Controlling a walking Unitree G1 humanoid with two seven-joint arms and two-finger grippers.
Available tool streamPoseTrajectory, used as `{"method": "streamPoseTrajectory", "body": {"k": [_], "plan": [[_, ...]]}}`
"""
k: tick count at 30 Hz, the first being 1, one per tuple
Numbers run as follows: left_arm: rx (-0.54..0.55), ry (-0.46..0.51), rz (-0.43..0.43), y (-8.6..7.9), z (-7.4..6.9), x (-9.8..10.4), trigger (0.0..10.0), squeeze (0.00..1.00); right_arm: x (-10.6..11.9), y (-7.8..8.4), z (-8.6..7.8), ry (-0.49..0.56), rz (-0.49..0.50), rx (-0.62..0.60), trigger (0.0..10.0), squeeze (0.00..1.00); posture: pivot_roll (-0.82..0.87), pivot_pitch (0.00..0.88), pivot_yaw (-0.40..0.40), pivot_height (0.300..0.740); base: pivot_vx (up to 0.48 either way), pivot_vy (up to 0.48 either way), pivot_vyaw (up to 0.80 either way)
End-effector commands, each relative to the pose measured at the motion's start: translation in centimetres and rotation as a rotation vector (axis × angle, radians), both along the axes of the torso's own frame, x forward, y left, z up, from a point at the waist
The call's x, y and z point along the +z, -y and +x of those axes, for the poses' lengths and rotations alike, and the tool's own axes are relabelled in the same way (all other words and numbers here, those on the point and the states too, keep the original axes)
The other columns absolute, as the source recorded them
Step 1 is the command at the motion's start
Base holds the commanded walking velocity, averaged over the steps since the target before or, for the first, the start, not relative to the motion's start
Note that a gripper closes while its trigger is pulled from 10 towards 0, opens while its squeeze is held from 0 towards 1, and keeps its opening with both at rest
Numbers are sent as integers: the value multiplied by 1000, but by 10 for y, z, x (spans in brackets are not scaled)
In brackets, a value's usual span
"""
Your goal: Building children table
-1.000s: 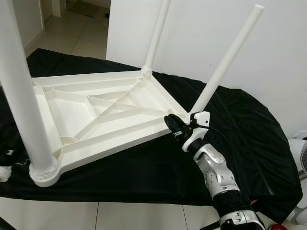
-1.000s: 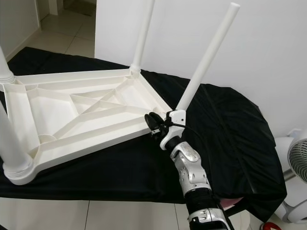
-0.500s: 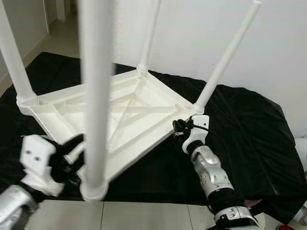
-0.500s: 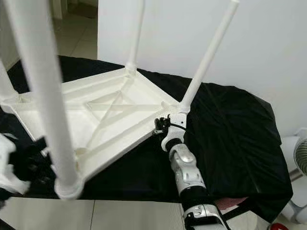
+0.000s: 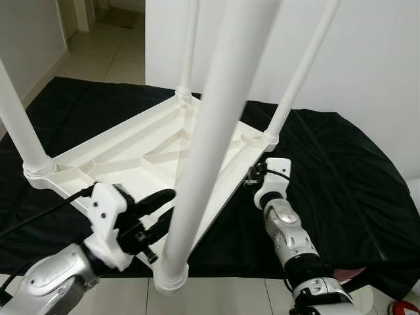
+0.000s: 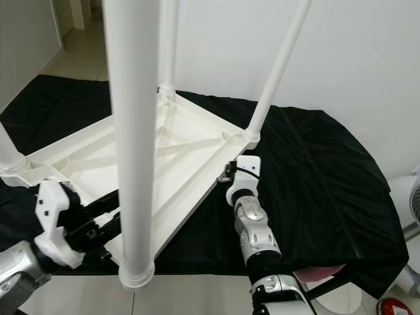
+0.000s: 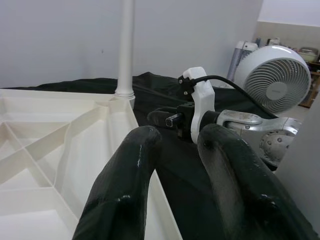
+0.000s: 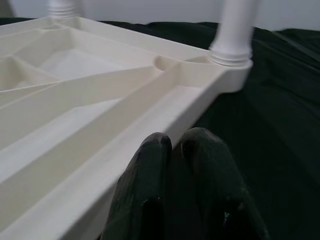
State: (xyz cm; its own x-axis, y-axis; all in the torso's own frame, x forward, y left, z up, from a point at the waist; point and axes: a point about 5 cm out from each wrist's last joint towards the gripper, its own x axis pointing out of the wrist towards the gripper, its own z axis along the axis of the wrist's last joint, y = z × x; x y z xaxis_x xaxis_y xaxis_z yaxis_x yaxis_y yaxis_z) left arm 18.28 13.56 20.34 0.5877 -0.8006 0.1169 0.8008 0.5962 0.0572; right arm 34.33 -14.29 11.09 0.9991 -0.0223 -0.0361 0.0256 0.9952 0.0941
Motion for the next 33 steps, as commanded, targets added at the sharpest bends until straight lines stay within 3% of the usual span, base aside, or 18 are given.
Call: {"method": "streamPoseTrajectory", "body": {"k": [1, 6, 8, 10, 16, 33], "plan": [[-246, 18, 11, 9, -10, -1, 10000, 0, -8, 9, -2, -37, 6, -47, 10000, 0, 121, 0, -121, 740, 0, 0, 0], [-249, 21, 10, 11, -9, -1, 10000, 0, -11, 13, -2, -54, 23, -87, 10000, 0, 118, 0, -121, 740, 0, 0, 0], [-264, 26, 24, 14, -7, -2, 10000, 0, -16, 20, 6, -98, 58, -186, 10000, 0, 110, 0, -124, 740, 0, 0, 0], [-271, 26, 35, 15, -7, -2, 10000, 0, -14, 19, 11, -110, 71, -194, 10000, 0, 110, 0, -126, 740, 0, 0, 0], [-284, 34, 51, 16, -6, 3, 10000, 0, -6, 15, 25, -134, 31, -149, 10000, 0, 102, 44, -141, 740, 0, 0, 0], [-317, 73, -4, 35, -14, 13, 10000, 0, -3, 14, 34, -157, -62, 6, 10000, 0, 91, 94, -140, 740, 0, 0, 0]]}}
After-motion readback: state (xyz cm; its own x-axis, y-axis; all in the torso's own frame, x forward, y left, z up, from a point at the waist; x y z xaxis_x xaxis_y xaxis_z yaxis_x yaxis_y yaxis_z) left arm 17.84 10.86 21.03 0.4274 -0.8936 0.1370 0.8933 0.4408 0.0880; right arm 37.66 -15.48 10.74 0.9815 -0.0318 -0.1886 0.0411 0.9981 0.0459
